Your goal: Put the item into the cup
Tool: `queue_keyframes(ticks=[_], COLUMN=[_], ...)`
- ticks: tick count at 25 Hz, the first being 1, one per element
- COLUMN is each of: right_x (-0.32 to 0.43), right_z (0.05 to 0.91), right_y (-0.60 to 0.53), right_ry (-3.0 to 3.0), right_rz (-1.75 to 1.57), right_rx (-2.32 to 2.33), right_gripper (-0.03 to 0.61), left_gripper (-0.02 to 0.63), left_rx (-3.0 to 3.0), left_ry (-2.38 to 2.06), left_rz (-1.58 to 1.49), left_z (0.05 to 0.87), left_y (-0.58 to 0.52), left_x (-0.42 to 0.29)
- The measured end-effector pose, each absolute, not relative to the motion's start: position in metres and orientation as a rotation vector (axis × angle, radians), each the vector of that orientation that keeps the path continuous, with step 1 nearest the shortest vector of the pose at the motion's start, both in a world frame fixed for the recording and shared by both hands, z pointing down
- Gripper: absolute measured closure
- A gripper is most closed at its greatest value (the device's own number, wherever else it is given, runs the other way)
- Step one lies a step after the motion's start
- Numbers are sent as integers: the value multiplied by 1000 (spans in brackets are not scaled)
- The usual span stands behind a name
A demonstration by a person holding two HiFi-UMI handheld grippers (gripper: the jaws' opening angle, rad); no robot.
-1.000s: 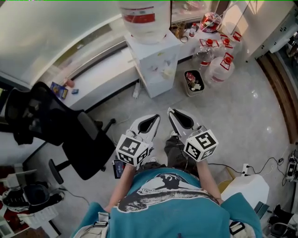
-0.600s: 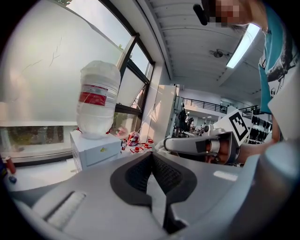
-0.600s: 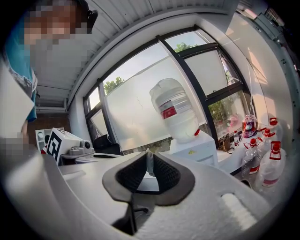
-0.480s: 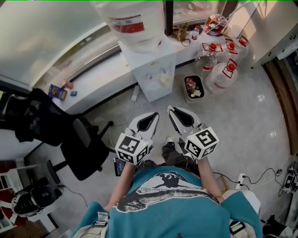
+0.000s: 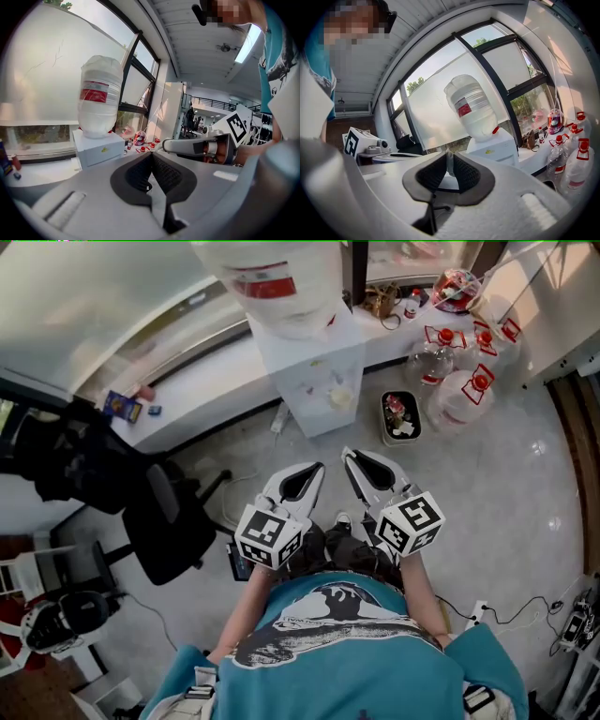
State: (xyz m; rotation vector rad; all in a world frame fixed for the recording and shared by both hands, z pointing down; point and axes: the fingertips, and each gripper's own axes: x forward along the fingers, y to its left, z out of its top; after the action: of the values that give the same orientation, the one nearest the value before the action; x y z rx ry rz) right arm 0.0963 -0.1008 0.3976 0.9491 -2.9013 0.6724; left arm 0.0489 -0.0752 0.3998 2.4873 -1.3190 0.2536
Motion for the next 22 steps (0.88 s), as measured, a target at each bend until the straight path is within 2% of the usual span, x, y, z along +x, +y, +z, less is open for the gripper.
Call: queue_keyframes(ticks=[11, 22], right_x=[85, 67], right_z=[424, 449], right_y=[-99, -145], right_ry=[-2838, -2766], right_rz=[723, 705], right_rx=[853, 852], right_gripper=[534, 533], left_gripper=[603, 603], left_rx=[2399, 2410], left_ry=[-1389, -1340], left_rz=[234, 225], left_z=[415, 430], left_y=[-68, -111], left_x=[32, 20])
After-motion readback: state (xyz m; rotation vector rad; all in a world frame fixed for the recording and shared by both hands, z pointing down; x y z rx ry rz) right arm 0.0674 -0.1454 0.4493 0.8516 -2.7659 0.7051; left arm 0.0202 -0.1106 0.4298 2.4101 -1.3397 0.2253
